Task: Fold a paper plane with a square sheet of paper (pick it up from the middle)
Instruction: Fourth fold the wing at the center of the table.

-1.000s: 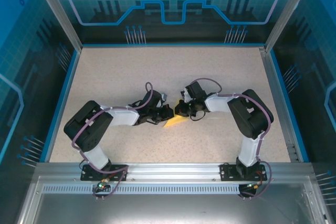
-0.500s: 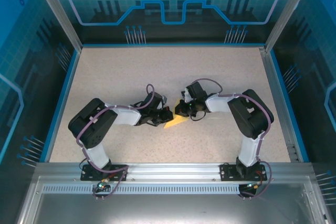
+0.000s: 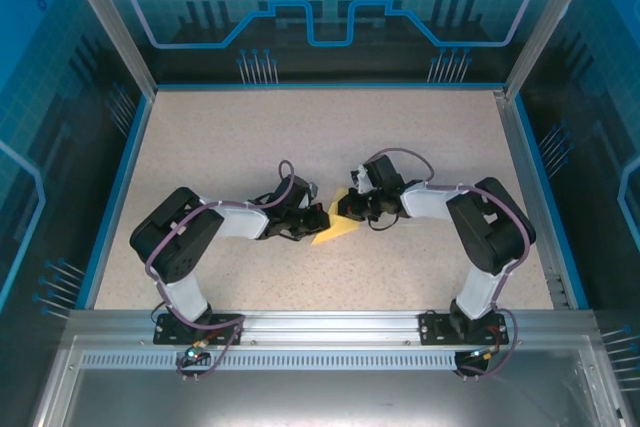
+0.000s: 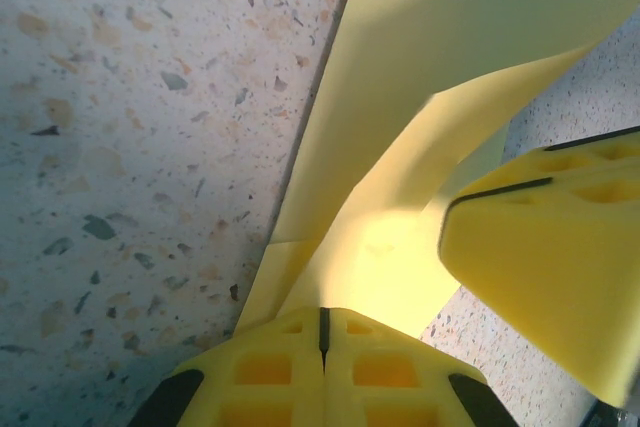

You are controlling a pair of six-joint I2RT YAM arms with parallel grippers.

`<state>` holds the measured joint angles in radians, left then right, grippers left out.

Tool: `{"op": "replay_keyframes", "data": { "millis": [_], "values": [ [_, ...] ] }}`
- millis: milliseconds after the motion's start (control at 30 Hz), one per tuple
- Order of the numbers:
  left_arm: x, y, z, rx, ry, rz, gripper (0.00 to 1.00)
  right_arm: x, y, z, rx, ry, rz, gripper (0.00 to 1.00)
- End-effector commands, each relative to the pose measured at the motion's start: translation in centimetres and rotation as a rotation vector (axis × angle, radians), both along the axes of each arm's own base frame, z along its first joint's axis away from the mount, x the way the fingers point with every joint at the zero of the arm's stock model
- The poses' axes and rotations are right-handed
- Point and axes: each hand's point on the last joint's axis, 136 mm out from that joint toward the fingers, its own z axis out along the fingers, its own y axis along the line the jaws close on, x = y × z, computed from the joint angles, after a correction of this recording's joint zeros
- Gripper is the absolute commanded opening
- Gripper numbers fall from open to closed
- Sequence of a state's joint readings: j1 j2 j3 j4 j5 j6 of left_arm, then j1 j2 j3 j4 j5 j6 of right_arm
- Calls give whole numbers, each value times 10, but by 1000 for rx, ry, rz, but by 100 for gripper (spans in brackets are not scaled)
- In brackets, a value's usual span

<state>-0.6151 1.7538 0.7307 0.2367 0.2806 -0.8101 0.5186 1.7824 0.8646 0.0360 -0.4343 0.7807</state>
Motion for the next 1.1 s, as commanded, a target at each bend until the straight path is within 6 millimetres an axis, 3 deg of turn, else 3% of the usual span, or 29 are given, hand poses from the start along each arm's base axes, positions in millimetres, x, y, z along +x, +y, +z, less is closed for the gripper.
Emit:
{"op": "replay_keyframes", "data": {
  "millis": [0, 67, 300, 833, 1067],
  "values": [
    [-15, 19, -26, 93, 74, 13, 2, -9, 1, -18, -34, 45, 29, 0],
    [-16, 20, -27, 97, 80, 13, 2, -12, -2, -27, -53, 65, 29, 0],
    [-24, 26, -30, 128, 117, 7, 2, 7, -15, -33, -77, 68, -24, 0],
    [-42, 31, -40, 163, 178, -55, 1, 51, -48, -31, -103, 69, -196, 0],
    [-43, 32, -40, 165, 178, -55, 1, 79, -76, -22, -110, 33, -257, 0]
  ]
}}
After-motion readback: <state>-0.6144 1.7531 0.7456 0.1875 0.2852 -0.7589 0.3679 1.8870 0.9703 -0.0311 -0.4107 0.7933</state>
